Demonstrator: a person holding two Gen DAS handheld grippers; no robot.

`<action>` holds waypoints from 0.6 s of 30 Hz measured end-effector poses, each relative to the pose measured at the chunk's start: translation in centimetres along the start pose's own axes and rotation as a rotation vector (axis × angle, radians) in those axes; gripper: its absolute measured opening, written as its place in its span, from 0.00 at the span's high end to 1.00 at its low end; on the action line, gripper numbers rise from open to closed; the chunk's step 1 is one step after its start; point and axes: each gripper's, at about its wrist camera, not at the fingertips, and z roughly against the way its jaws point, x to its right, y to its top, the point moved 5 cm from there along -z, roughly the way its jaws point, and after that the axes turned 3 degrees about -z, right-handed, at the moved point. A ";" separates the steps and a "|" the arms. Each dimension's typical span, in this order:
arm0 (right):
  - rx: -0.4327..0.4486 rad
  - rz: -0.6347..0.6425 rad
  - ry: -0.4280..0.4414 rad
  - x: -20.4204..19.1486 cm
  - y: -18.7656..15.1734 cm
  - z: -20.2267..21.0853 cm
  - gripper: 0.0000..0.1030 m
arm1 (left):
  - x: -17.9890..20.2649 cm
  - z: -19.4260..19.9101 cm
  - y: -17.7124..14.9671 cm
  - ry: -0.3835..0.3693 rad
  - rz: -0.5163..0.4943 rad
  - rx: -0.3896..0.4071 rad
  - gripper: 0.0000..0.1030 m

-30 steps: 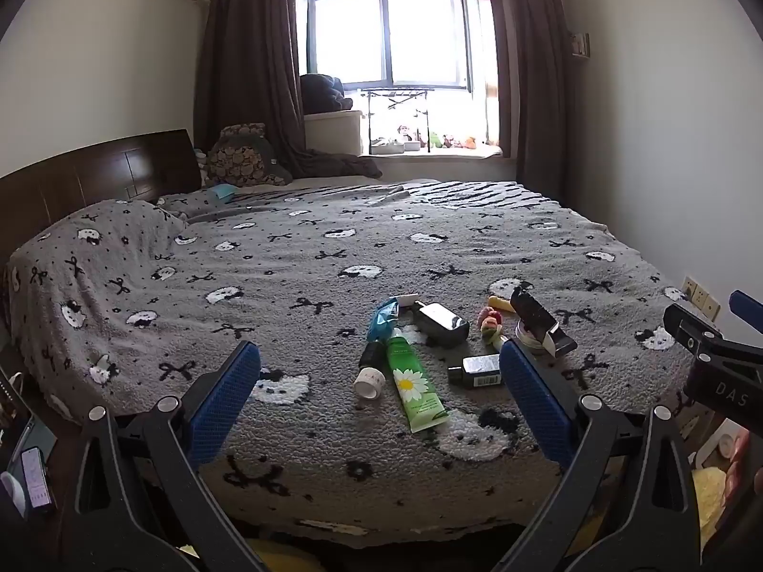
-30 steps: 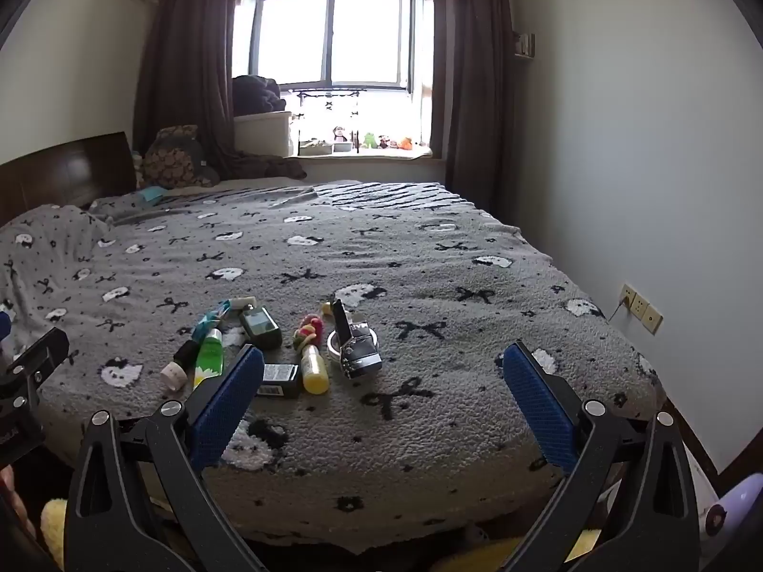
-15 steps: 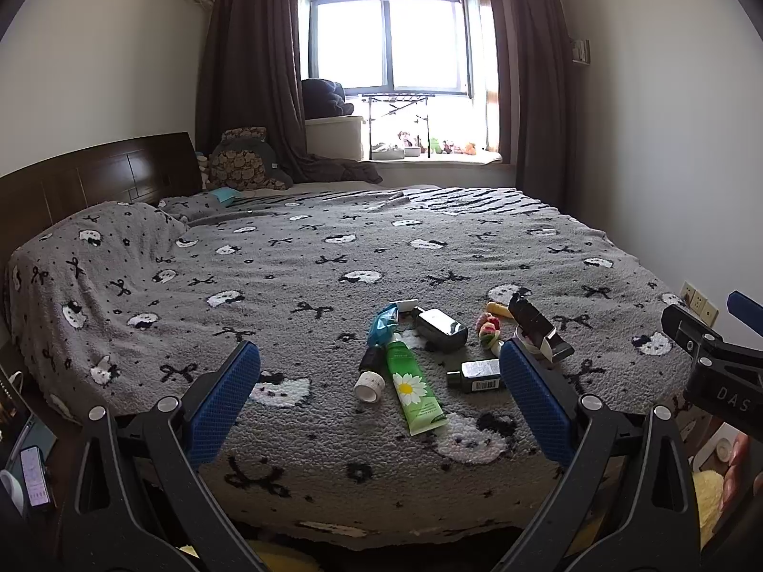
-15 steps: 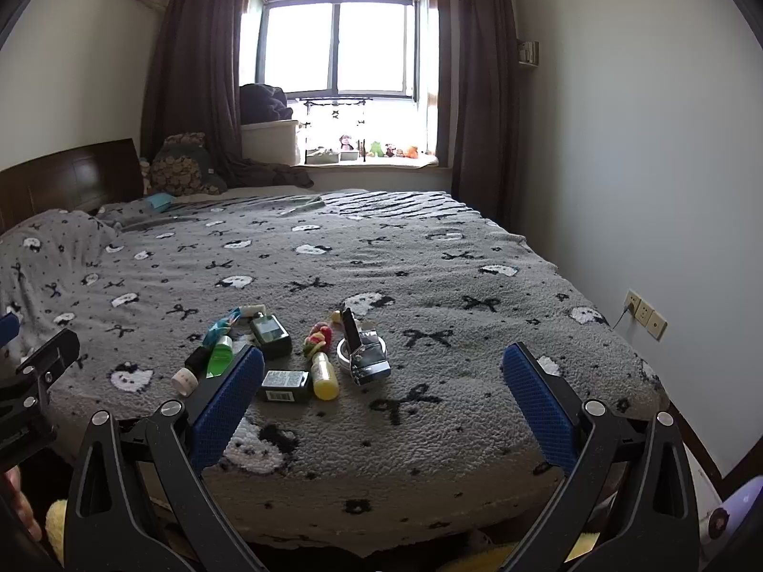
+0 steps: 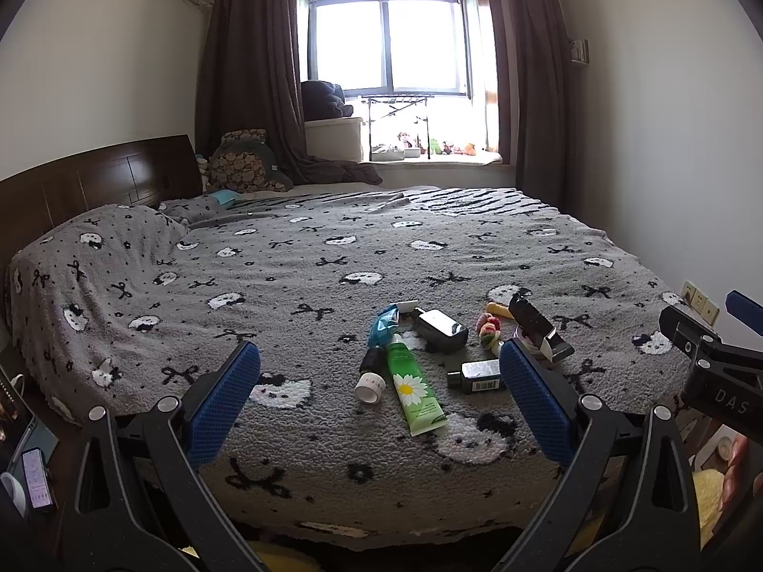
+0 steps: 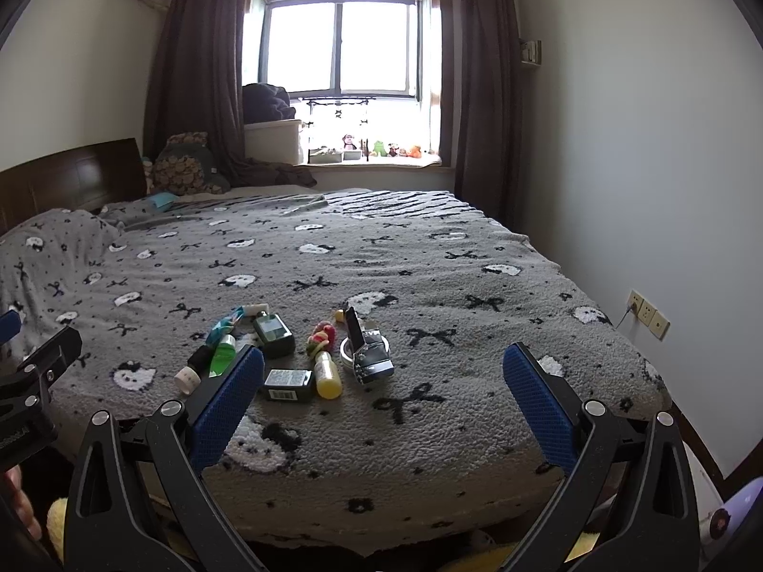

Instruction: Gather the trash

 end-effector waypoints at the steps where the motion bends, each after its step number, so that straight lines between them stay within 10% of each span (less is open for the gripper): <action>1: 0.000 -0.001 0.000 0.0 0.0 0.0 0.03 | 0.0 0.0 0.0 -0.001 0.000 0.001 0.08; 18: 0.007 0.011 0.015 -0.3 0.4 0.1 0.03 | 0.1 0.3 0.2 0.002 -0.008 0.015 0.08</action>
